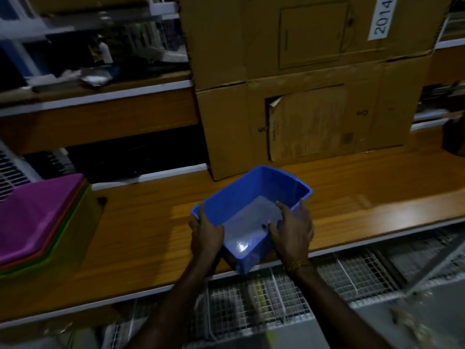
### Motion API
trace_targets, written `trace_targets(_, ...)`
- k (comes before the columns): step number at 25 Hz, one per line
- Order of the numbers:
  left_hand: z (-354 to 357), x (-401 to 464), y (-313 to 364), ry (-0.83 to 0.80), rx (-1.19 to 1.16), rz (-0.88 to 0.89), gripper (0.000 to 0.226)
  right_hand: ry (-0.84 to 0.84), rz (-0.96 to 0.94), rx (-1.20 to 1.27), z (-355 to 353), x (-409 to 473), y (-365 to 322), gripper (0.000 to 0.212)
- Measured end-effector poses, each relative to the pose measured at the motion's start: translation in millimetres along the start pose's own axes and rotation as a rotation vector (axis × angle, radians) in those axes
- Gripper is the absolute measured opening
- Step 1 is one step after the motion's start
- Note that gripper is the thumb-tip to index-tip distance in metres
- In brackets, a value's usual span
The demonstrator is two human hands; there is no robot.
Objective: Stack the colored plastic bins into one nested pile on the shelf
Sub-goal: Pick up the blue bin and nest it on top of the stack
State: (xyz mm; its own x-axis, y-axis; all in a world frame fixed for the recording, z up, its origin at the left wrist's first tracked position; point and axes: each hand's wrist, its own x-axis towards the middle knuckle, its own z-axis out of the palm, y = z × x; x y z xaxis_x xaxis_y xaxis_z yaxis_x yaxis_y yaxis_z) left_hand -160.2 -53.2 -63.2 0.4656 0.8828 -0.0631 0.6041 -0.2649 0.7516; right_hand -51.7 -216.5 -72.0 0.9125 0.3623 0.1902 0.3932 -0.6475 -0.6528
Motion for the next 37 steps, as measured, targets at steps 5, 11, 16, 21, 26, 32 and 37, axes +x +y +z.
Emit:
trace_targets(5,-41,-13,-50,-0.086,-0.022,-0.006,0.087,-0.101,0.309,0.436,33,-45,-26,0.071)
trace_targets(11,-95,3,-88,-0.011,-0.252,0.15,0.032,-0.091,0.316,0.658,56,-70,-58,0.04)
trace_targets(16,-133,-7,-74,0.101,-0.673,0.164,0.007,0.063,0.434,0.772,25,-51,-94,0.017)
trace_targets(21,-160,-8,-62,0.152,-0.895,0.26,0.018,0.174,0.351,0.915,12,-47,-128,0.024)
trace_targets(26,-166,4,-74,0.183,-0.883,0.361,0.023,0.195,0.211,0.985,30,-59,-144,0.029)
trace_targets(32,-169,25,-98,0.172,-0.714,0.35,0.035,0.109,-0.14,0.768,72,-82,-149,0.027)
trace_targets(37,-167,41,-136,0.185,-0.586,0.175,0.068,0.016,-0.385,0.431,111,-101,-155,0.021)
